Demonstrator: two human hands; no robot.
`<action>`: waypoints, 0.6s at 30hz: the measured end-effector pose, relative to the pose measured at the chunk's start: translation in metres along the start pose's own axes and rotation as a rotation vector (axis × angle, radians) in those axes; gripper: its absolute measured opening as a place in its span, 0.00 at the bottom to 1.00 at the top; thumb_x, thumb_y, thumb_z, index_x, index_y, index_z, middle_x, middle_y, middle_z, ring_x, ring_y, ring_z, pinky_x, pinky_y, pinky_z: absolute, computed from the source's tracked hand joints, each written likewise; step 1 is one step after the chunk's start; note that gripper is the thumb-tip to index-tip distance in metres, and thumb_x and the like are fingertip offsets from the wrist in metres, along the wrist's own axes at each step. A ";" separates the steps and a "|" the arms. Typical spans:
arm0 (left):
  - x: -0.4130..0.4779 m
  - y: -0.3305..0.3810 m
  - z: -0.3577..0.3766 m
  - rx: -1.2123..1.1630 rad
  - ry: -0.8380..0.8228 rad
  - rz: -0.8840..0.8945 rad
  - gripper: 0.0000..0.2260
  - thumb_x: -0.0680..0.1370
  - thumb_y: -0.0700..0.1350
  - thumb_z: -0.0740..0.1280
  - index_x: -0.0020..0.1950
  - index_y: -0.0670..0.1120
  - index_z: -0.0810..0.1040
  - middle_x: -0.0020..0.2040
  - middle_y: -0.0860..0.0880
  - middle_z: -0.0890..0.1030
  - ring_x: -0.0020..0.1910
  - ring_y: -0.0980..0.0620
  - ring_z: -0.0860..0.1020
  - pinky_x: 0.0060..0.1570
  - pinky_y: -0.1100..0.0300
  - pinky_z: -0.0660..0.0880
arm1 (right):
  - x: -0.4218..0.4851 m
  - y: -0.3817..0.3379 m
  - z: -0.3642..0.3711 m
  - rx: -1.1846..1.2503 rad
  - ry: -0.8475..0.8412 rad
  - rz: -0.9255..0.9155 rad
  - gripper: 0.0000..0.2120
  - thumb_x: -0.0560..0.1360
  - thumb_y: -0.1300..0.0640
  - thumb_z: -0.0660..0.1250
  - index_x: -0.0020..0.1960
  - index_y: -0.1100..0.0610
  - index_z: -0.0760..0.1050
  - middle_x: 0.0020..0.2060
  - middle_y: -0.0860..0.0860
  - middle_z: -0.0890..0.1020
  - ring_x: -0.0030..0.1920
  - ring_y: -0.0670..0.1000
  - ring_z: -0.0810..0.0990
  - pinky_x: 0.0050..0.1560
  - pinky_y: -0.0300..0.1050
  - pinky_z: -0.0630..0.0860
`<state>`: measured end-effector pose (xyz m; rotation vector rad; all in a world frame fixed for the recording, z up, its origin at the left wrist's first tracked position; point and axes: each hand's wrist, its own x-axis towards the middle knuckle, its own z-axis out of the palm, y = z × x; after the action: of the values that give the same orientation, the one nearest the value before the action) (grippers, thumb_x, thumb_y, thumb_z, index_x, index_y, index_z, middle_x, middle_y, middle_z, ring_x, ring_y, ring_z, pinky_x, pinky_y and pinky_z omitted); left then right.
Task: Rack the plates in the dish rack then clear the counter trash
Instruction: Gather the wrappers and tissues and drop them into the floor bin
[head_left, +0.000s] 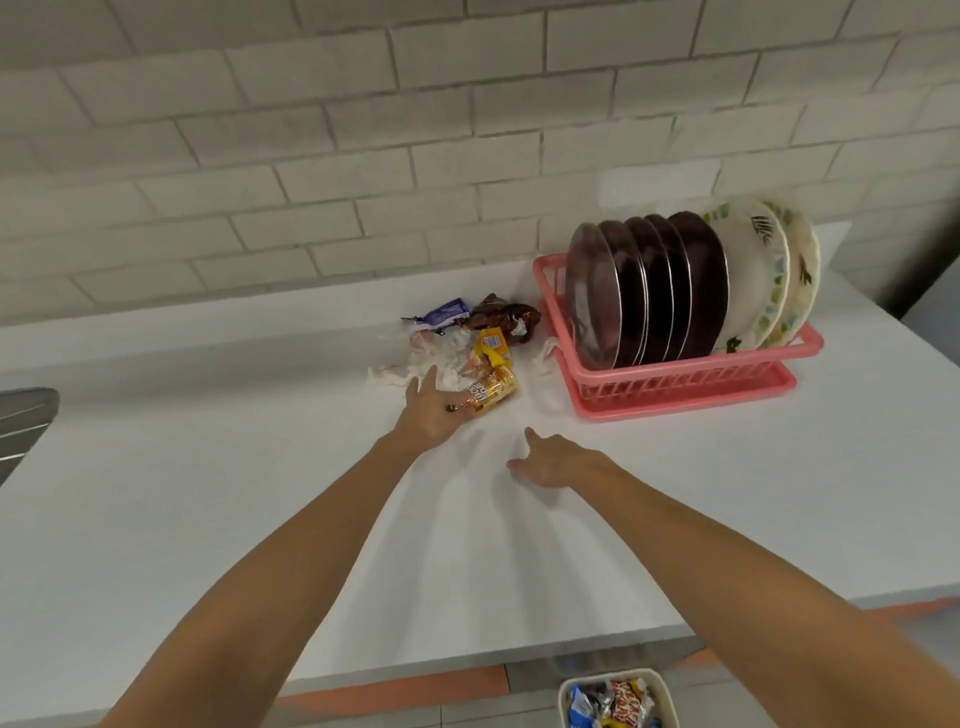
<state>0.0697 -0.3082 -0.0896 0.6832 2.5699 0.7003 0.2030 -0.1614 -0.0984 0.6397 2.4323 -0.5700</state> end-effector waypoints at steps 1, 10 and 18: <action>0.010 0.001 0.001 0.015 -0.029 -0.014 0.19 0.80 0.56 0.64 0.70 0.55 0.74 0.81 0.47 0.47 0.78 0.40 0.41 0.75 0.44 0.47 | 0.006 -0.001 0.006 -0.023 0.019 0.012 0.37 0.79 0.36 0.53 0.80 0.51 0.42 0.75 0.58 0.61 0.72 0.62 0.65 0.70 0.57 0.64; 0.028 -0.016 0.028 0.041 0.233 0.057 0.22 0.80 0.47 0.64 0.72 0.39 0.70 0.72 0.41 0.70 0.73 0.43 0.65 0.70 0.51 0.63 | 0.010 0.008 -0.003 0.055 0.039 -0.004 0.40 0.78 0.39 0.59 0.80 0.52 0.43 0.74 0.58 0.63 0.70 0.60 0.68 0.68 0.53 0.68; 0.002 -0.007 -0.010 -0.249 0.584 0.254 0.13 0.78 0.40 0.68 0.63 0.42 0.79 0.63 0.47 0.79 0.68 0.49 0.70 0.68 0.63 0.62 | 0.003 0.018 -0.030 0.243 0.150 -0.196 0.29 0.78 0.48 0.66 0.76 0.54 0.62 0.72 0.55 0.69 0.68 0.54 0.72 0.64 0.44 0.68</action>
<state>0.0605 -0.3158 -0.0860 0.8237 2.8447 1.4613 0.1987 -0.1311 -0.0819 0.5605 2.6069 -0.9390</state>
